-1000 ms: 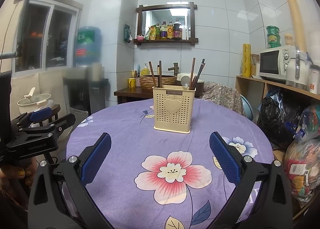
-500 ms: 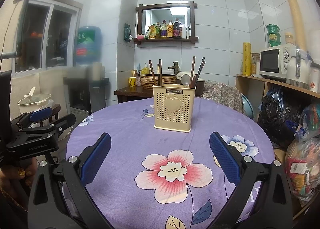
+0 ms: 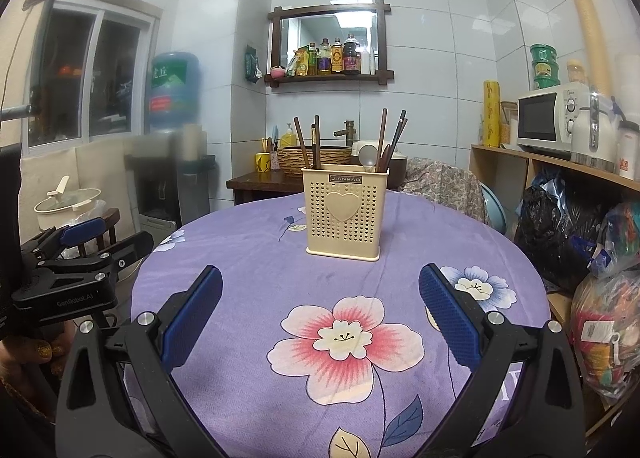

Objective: Organize utensils

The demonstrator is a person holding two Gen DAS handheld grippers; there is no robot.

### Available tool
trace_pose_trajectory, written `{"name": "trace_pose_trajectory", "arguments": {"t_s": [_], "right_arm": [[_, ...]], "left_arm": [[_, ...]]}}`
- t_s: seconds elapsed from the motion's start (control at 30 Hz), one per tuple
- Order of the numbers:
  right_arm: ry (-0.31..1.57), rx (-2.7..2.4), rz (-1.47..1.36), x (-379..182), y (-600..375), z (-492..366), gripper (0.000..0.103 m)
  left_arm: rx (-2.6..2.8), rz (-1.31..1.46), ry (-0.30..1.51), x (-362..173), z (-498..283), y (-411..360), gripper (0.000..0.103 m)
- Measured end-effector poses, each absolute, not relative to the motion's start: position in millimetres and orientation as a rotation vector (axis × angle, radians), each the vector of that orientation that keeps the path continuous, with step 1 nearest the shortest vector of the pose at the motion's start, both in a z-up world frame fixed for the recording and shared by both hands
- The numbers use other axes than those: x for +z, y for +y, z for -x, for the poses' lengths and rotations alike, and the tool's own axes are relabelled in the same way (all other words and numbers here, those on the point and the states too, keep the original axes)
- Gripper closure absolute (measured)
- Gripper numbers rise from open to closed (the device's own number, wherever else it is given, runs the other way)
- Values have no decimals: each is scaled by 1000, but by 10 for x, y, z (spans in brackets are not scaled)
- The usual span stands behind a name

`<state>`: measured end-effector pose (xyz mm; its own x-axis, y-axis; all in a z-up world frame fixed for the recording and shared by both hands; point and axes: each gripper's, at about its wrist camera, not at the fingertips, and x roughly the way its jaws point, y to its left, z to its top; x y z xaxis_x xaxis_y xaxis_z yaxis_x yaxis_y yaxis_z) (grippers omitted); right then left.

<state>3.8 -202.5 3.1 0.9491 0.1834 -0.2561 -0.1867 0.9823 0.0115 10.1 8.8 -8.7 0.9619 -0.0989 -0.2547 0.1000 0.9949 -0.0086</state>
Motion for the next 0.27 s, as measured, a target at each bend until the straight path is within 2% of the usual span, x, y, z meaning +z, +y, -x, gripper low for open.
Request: {"name": "trace_pose_trajectory", "arguments": {"t_s": [0.27], "right_arm": [[261,189,14,23,-2022,-37,6]], "left_arm": [[-89,0,280,-85,-136,116,5]]}}
